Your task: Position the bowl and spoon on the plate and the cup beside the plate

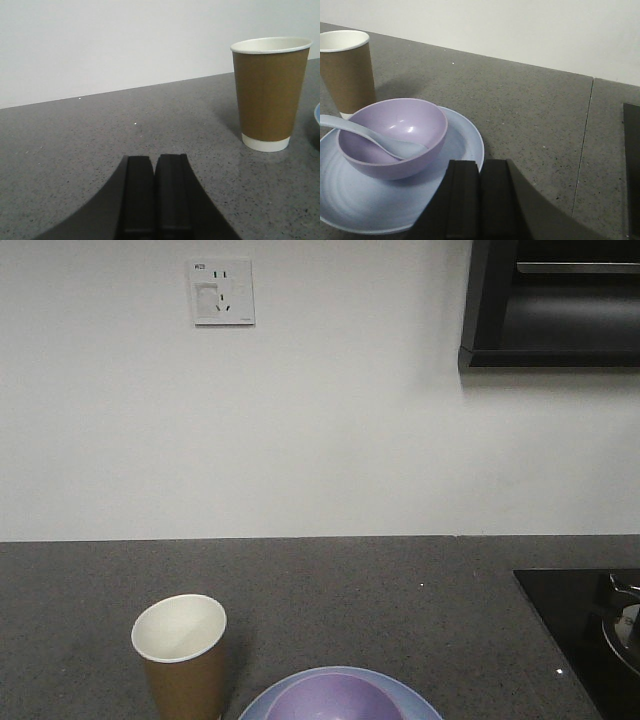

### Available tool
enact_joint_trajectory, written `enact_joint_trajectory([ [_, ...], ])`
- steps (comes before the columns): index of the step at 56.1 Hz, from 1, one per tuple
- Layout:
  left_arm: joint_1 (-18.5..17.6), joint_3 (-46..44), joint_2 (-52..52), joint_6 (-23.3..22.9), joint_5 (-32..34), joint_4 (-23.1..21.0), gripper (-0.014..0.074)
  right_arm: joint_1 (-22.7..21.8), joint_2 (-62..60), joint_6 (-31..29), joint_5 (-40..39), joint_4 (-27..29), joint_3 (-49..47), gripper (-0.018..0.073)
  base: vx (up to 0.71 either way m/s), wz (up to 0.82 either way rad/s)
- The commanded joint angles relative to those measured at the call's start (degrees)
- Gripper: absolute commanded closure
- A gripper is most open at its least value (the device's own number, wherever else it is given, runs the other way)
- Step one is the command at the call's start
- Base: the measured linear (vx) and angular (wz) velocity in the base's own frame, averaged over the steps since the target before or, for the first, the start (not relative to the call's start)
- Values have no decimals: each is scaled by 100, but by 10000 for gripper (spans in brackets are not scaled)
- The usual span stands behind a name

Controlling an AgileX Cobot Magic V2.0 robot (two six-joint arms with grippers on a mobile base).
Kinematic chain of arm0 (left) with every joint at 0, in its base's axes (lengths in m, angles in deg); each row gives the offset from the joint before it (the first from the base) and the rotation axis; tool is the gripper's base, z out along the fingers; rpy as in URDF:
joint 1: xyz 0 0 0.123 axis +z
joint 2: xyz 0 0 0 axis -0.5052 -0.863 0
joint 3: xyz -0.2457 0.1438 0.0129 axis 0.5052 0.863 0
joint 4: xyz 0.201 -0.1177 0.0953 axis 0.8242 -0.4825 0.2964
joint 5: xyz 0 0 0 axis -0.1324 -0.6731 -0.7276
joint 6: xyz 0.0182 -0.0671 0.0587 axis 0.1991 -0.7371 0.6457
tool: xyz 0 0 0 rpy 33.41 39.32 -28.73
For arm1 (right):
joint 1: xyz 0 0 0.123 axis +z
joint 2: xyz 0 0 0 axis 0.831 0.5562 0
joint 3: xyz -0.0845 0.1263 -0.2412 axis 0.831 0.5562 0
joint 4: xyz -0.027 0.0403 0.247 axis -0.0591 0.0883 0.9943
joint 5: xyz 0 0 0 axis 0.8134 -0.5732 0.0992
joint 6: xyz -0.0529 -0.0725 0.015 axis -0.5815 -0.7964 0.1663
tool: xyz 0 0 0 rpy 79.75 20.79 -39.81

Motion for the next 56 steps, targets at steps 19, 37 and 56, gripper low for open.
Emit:
enact_joint_trajectory([
  [19, 3, -149, 96, -61, 513, -60, 603, -92, -163, -59, -594, -97, 69, 568, 0, 0],
  [37, 3, -149, 96, -61, 513, -60, 603, -1292, -2097, 419, -1511, -62, 1964, 568, 0, 0],
  [56, 3, -149, 96, -61, 494, -60, 603, -1536, -2830, 598, -1423, -62, 2301, 568, 0, 0],
])
